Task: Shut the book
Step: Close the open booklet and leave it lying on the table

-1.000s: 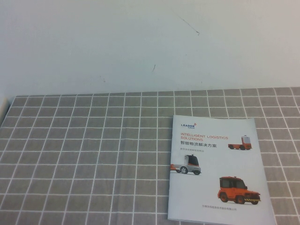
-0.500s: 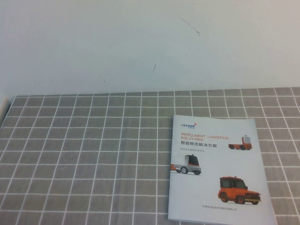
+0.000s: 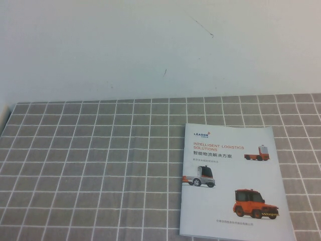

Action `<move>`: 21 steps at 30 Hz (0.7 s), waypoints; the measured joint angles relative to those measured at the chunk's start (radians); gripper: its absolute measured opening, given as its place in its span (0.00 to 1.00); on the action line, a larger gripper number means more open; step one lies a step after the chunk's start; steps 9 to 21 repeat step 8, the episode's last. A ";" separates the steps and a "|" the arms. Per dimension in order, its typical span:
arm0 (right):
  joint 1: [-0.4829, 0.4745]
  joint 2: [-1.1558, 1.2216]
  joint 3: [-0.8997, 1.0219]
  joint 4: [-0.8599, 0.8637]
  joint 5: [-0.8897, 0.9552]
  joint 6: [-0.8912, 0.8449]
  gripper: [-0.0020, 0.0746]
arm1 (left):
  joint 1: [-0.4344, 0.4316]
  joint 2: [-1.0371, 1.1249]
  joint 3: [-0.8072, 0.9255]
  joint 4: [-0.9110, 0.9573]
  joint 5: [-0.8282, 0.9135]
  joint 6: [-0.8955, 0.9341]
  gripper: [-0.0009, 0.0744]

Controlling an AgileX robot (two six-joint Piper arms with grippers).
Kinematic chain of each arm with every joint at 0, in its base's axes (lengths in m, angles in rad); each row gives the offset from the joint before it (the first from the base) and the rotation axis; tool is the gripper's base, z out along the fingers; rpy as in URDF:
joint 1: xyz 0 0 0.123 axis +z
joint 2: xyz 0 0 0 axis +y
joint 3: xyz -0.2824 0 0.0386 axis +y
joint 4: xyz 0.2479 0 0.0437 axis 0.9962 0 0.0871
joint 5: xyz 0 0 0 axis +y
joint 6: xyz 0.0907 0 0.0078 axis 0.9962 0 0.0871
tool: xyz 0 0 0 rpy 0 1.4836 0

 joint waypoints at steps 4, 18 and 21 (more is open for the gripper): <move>0.000 0.000 0.000 0.000 0.000 0.000 0.02 | 0.000 0.000 0.000 0.000 0.000 0.000 0.01; 0.000 0.000 0.000 0.011 0.000 0.000 0.02 | 0.000 0.000 0.000 0.000 0.000 0.000 0.01; 0.000 0.000 0.000 0.011 0.000 0.000 0.02 | 0.000 0.000 0.000 0.000 0.000 0.000 0.01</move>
